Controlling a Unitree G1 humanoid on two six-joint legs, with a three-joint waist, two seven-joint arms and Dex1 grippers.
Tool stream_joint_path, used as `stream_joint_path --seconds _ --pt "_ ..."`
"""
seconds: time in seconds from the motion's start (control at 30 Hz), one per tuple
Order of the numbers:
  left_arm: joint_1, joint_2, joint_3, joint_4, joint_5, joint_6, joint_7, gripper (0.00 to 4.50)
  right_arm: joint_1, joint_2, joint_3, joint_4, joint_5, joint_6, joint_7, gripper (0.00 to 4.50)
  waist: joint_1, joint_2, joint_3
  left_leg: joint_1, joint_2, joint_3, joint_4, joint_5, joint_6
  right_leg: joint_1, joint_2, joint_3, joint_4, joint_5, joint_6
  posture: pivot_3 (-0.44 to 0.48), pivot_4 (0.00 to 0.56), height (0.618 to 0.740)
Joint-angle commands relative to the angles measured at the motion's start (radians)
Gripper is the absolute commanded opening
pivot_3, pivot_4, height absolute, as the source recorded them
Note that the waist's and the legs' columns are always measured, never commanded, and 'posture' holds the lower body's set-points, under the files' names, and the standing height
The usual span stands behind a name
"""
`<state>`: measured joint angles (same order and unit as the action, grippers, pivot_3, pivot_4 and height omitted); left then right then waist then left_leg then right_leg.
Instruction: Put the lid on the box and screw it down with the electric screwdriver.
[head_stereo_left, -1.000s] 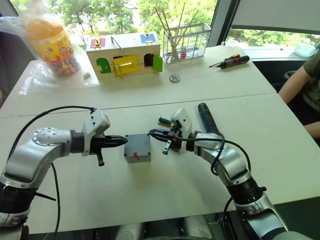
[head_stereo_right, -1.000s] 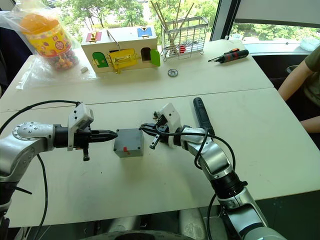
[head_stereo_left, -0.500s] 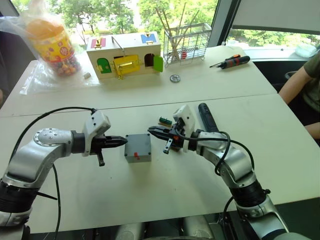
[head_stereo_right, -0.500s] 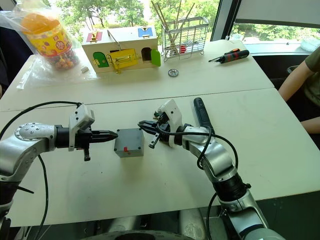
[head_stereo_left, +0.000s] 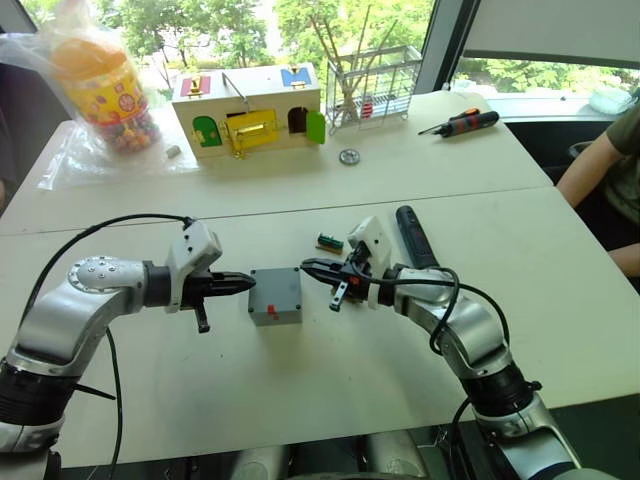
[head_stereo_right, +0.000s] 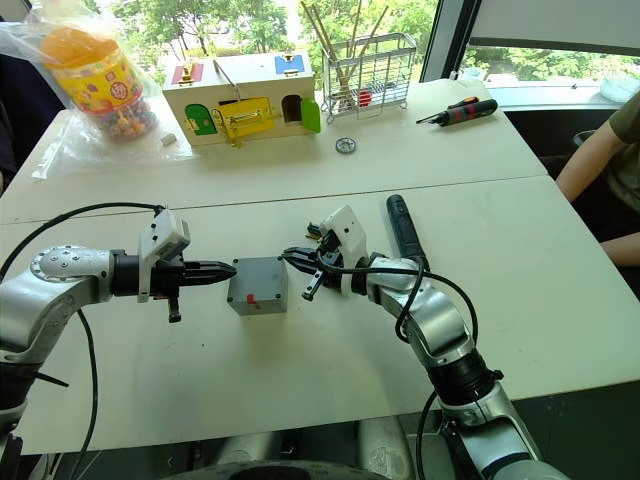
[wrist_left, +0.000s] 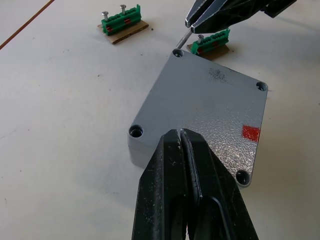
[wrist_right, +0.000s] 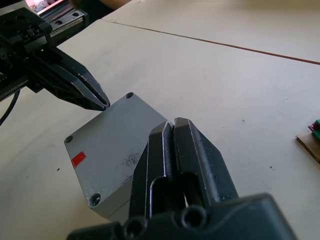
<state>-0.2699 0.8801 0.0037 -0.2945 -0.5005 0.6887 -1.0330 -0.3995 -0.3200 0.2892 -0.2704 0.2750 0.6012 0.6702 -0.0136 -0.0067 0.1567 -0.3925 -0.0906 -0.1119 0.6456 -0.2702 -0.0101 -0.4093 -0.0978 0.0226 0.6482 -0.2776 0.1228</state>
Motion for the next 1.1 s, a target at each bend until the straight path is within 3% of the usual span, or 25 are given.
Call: stream_joint_path --seconds 0.03,1.1 --pt "0.001 0.003 0.006 -0.006 0.004 -0.017 -0.006 0.00 -0.022 0.012 0.004 -0.019 -0.001 -0.023 0.003 0.05 0.000 0.000 0.000 0.000 0.000 0.000 0.000 0.000 0.000 0.000 0.000 0.000 0.000 0.000 0.000 0.000 0.150 0.740" --pt "-0.009 -0.015 -0.010 0.008 0.019 -0.034 -0.008 0.00 -0.004 0.017 0.016 -0.055 0.003 0.001 -0.007 0.05 0.000 0.000 0.000 0.000 0.000 0.000 0.000 0.000 0.000 0.000 0.000 0.000 0.000 0.000 0.000 0.000 0.150 0.740"
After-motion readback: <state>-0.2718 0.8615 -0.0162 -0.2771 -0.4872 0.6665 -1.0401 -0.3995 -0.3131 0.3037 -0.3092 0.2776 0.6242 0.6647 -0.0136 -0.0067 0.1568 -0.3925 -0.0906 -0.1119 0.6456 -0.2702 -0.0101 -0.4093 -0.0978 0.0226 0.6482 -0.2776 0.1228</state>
